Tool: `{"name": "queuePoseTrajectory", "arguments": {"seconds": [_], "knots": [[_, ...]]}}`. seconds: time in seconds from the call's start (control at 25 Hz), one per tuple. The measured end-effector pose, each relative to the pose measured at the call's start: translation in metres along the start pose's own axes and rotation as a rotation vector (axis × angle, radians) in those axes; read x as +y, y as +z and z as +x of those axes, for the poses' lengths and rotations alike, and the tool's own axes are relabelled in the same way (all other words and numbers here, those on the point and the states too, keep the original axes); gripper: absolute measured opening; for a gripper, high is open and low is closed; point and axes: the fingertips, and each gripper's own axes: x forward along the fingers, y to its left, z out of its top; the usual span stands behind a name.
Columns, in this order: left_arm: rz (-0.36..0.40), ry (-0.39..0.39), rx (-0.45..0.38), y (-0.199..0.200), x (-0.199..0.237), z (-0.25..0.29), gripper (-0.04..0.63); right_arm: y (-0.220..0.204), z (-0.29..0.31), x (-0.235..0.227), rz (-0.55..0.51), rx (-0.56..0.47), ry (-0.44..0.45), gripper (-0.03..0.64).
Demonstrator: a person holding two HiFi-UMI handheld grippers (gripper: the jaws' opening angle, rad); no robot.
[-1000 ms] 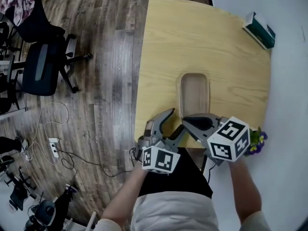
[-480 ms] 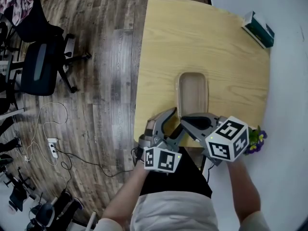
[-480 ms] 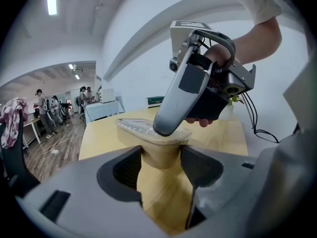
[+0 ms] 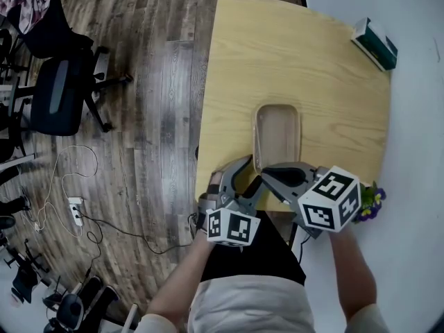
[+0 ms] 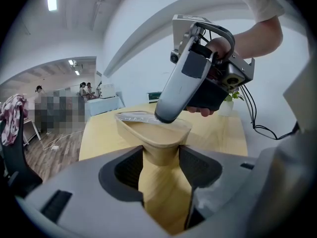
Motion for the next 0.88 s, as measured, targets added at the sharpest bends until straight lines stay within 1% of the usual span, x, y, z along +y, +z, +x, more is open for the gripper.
{"name": "queuePoseTrajectory", "arguments": {"seconds": [0.16,0.32,0.56,0.72,0.88], "knots": [[-0.02,-0.01,0.014,-0.003,0.001,-0.001,0.229,0.001,0.0,0.004,0.011,0.0,0.017,0.018],[-0.02,-0.024,0.031,-0.007,0.001,-0.001,0.227,0.002,-0.001,0.006,0.023,0.001,0.033,0.018],[-0.036,-0.039,0.04,-0.01,0.004,-0.001,0.224,0.007,-0.004,0.008,0.064,-0.019,0.068,0.018],[-0.051,-0.062,0.029,-0.008,0.006,-0.002,0.222,0.011,-0.003,0.004,0.084,-0.034,0.064,0.018],[-0.067,-0.097,0.002,-0.005,0.003,-0.003,0.224,0.009,-0.001,0.001,0.08,-0.031,0.054,0.018]]}}
